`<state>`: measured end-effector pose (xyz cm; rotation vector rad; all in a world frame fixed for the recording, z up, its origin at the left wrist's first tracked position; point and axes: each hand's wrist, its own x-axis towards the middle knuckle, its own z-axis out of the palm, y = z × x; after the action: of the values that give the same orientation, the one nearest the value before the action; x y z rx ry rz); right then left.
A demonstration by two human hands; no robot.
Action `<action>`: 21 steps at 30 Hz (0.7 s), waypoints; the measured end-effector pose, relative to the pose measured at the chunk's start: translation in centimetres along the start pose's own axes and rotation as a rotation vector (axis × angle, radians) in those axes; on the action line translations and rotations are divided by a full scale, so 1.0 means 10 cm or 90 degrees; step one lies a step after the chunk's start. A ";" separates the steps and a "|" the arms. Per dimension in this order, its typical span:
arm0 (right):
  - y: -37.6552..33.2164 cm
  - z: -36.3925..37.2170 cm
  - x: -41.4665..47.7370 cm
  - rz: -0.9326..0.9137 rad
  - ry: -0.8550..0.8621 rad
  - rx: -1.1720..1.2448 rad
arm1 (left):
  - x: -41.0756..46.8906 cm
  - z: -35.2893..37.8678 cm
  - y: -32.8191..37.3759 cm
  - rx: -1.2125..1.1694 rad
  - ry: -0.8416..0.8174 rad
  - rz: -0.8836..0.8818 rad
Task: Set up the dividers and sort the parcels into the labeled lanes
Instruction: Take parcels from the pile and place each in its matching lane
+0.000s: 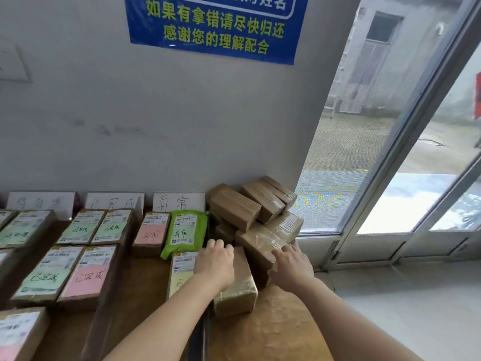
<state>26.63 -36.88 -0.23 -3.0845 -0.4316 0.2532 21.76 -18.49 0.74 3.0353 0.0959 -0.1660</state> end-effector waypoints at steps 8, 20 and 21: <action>0.33 0.22 0.54 -0.082 -0.023 0.007 | 0.34 0.46 0.49 -0.077 -0.111 -0.176; 0.51 0.49 0.62 -0.063 -0.001 0.119 | 0.32 0.82 0.79 -0.083 -0.121 -0.313; 0.54 0.51 0.57 -0.055 -0.001 0.126 | 0.28 0.83 0.81 -0.089 -0.116 -0.313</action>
<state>32.73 -40.55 -6.33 -2.8645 -0.5063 0.2776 24.18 -27.22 -7.04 2.7814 0.7990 -0.4472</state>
